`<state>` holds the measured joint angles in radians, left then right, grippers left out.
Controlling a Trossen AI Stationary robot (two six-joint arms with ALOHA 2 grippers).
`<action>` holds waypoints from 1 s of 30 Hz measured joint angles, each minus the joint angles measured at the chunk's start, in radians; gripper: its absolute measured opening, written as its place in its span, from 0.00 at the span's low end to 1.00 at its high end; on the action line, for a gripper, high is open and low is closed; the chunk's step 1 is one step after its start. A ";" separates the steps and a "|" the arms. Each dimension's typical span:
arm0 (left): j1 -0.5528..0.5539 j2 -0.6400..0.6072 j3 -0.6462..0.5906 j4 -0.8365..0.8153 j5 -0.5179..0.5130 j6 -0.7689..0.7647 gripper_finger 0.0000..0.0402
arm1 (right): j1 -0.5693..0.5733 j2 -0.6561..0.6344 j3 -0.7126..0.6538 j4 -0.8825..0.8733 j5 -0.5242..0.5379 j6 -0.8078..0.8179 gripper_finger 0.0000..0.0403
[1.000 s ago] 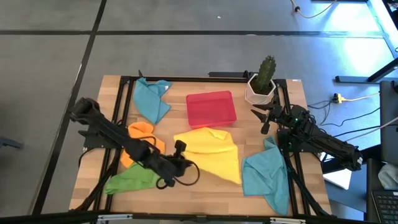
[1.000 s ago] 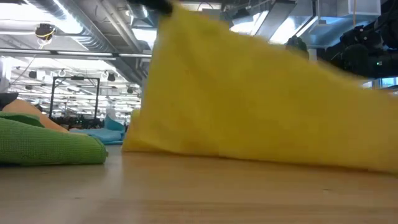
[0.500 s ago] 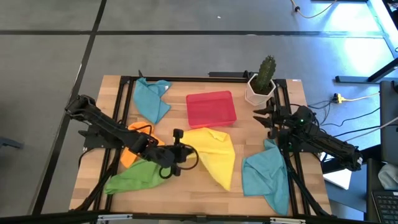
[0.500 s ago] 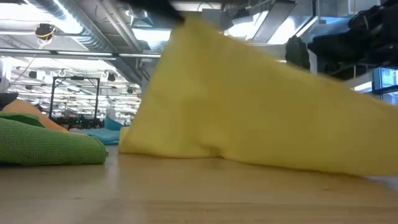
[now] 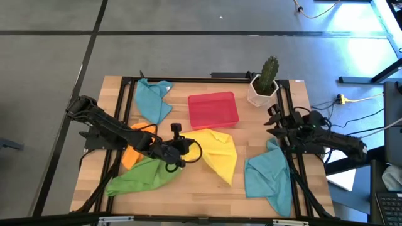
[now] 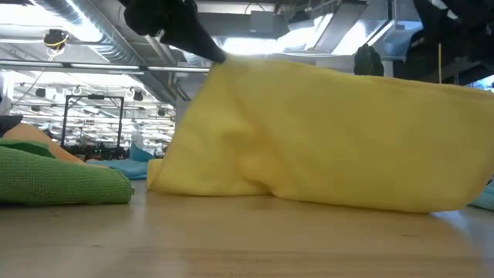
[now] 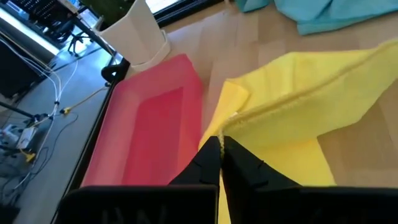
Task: Roll microfiber towels into tight, uniform cylinder then place into a basket
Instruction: Roll the yellow towel
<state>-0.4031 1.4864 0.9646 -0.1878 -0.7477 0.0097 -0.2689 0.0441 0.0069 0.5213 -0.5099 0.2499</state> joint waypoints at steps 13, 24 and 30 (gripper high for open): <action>0.000 0.000 0.000 0.021 0.002 0.000 0.00 | 0.291 0.154 0.000 0.099 0.222 -0.232 0.30; 0.000 0.000 0.000 0.021 0.002 0.000 0.00 | 0.418 0.419 0.012 0.258 0.414 -0.312 0.30; 0.000 0.000 0.000 0.021 0.002 0.000 0.00 | 0.476 0.597 0.110 0.253 0.475 -0.350 0.30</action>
<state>-0.4035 1.4864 0.9646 -0.1669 -0.7460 0.0093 0.2072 0.6414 0.1166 0.7742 -0.0347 -0.1001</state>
